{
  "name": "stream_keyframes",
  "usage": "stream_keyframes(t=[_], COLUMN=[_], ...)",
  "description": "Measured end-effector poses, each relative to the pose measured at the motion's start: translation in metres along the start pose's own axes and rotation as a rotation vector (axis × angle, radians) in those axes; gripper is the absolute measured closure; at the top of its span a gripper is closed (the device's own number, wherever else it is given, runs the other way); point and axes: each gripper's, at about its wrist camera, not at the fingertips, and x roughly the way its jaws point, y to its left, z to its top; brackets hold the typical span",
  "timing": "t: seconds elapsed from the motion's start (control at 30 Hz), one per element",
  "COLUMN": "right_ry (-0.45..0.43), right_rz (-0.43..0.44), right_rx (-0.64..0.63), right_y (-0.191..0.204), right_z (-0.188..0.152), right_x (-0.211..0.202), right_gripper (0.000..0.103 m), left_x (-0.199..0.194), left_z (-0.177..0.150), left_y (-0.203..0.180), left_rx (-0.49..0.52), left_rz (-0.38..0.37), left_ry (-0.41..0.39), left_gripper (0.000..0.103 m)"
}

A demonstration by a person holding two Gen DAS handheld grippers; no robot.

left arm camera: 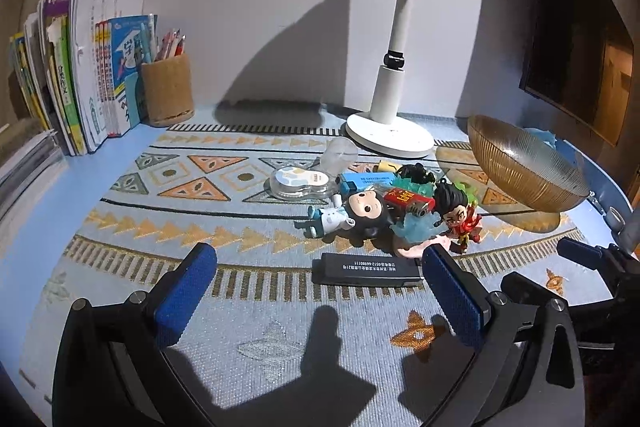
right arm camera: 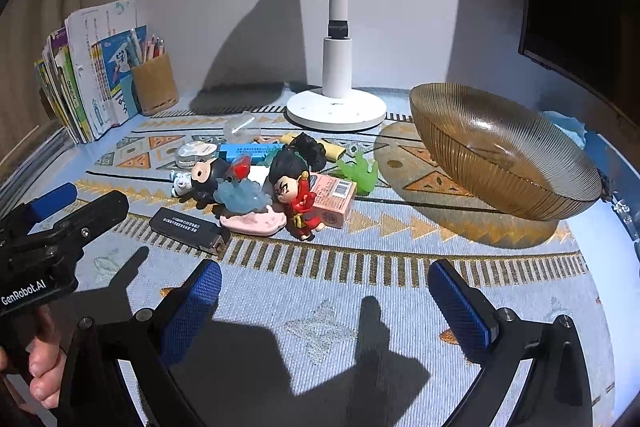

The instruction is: Organize rigid objects

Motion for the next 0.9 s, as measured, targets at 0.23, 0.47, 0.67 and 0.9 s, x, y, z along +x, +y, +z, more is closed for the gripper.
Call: stream_keyframes(t=[0.23, 0.47, 0.67, 0.9], right_ry=[0.008, -0.012, -0.01, 0.003], right_rz=[-0.002, -0.029, -0.032, -0.02], right_rx=[0.015, -0.008, -0.024, -0.012], right_y=[-0.0028, 0.0004, 0.0034, 0.0015], right_z=[-0.0023, -0.0037, -0.0047, -0.004], right_x=[0.0019, -0.0006, -0.0006, 0.0011], right_gripper=[0.0, 0.0, 0.0, 0.0], left_x=[-0.0001, 0.0008, 0.0008, 0.0017], left_z=[-0.0031, -0.0049, -0.0056, -0.0053], left_y=[0.0041, 0.0059, 0.0044, 0.0061], left_rx=[0.008, 0.003, 0.007, 0.008], left_rz=[-0.016, -0.028, -0.025, -0.03], left_ry=[0.0, 0.007, 0.007, 0.014], left_gripper=[0.001, 0.001, 0.001, 0.001])
